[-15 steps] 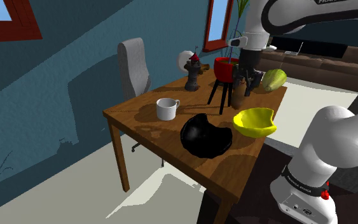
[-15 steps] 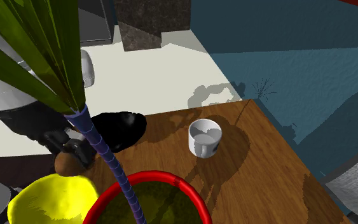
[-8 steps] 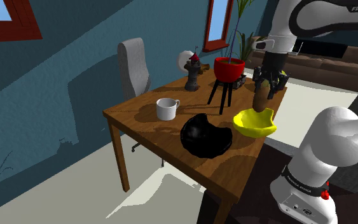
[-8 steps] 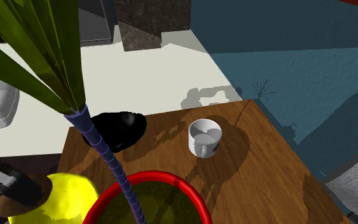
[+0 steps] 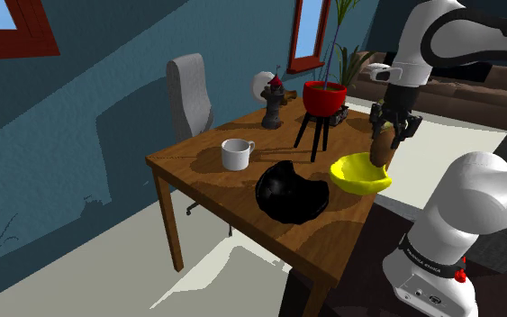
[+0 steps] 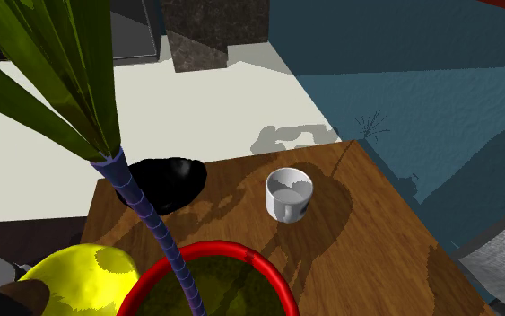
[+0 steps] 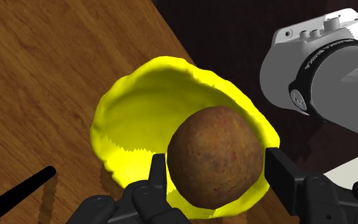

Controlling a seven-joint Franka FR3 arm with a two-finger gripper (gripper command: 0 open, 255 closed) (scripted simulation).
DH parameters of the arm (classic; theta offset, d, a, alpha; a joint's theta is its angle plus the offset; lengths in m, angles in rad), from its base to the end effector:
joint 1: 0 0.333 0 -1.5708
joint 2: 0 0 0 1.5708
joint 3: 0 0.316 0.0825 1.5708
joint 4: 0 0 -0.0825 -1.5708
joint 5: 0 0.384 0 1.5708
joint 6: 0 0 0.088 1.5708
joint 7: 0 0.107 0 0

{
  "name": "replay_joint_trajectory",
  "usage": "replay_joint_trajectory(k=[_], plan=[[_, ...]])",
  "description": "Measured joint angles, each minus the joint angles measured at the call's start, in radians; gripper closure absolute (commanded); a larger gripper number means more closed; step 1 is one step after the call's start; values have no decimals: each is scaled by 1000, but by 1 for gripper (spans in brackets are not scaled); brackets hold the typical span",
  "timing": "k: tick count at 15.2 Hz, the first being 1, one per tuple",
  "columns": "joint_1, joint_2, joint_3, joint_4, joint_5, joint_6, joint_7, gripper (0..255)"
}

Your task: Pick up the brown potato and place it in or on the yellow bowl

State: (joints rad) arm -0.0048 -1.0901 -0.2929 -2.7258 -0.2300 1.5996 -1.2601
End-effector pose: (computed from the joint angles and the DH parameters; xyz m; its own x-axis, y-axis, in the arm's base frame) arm 0.2221 -0.0980 0.4865 0.4211 0.9069 0.0125 0.9058 -0.4198 -0.0580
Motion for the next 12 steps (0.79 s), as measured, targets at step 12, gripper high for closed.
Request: replay_joint_trajectory(k=[12], plan=[[-18,-7,-34,-121,-35,112,0,255]])
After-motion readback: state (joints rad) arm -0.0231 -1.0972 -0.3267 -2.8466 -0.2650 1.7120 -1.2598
